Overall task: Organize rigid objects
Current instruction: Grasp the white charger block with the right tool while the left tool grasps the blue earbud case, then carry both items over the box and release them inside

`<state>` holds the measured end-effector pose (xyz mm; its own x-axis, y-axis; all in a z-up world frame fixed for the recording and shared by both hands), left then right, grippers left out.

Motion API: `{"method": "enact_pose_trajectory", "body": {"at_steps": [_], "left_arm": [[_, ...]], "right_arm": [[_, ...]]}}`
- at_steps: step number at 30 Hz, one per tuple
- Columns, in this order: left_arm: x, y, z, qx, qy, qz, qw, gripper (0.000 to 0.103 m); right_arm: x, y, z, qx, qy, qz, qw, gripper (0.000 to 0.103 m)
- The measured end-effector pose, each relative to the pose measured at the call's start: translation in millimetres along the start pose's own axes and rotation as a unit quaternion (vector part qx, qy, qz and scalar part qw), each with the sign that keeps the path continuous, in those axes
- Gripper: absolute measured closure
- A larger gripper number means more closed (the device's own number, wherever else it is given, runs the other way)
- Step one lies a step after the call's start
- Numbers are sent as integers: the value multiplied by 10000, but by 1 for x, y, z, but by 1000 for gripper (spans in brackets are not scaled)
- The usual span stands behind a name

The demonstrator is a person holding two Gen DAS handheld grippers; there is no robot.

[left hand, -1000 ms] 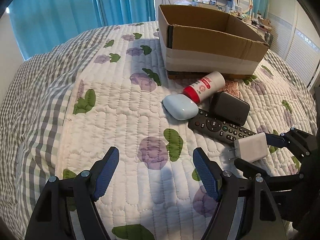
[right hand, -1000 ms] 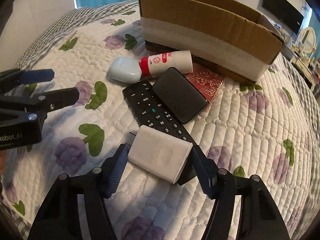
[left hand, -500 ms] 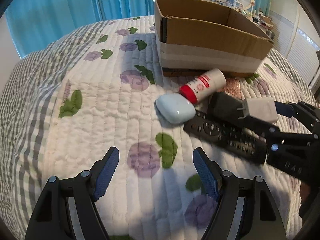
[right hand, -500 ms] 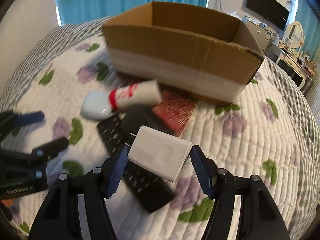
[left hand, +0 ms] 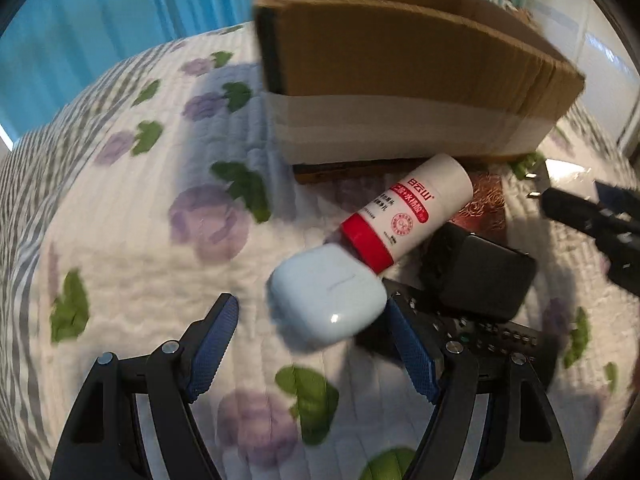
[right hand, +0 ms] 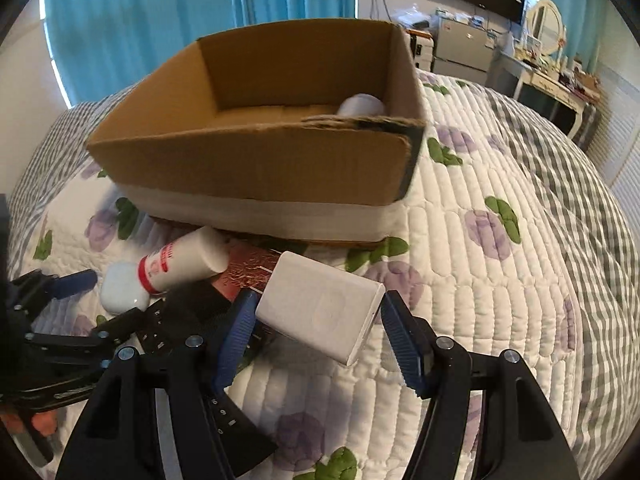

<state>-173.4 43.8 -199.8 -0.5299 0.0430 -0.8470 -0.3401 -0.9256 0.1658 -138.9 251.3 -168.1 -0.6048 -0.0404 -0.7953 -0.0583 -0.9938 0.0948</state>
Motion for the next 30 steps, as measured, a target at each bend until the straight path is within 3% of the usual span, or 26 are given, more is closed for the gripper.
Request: {"method": "enact_pose_trajectory", "body": {"at_steps": [2, 5, 8, 13, 19, 25, 30], "left_arm": [[4, -4, 4, 168, -155, 121, 9997, 24], [5, -4, 5, 88, -92, 57, 9999, 28], [-2, -2, 0, 156, -33, -93, 9998, 46], [-16, 2, -7, -71, 155, -414, 9990, 46], [-58, -5, -5, -46, -143, -649, 9978, 46], [-109, -3, 29, -21, -592, -751, 9954, 46], [-142, 3, 86, 69, -1095, -781, 9909, 46]], "right_arm": [[1, -3, -2, 14, 31, 2, 10000, 39], [2, -7, -7, 83, 60, 2, 9999, 39], [0, -9, -12, 150, 68, 27, 9999, 39], [-11, -3, -14, 121, -31, 89, 9999, 39], [-40, 5, -5, -112, -316, 77, 9994, 39], [-74, 12, 23, -385, -631, 82, 9972, 39], [-92, 16, 68, -485, -906, 161, 9946, 39]]}}
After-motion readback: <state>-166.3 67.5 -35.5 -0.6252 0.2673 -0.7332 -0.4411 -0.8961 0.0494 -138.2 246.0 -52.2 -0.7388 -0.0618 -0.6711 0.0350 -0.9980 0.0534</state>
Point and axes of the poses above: each gripper's, at about its wrist camera, not at the fingertips, and x roughly the way its jaws point, y to its left, z to its top, the point moved 6 cm from there along x, roughly the way its jaws point, and after that the axes turned 5 degrees about z, right-handed, at the moved point
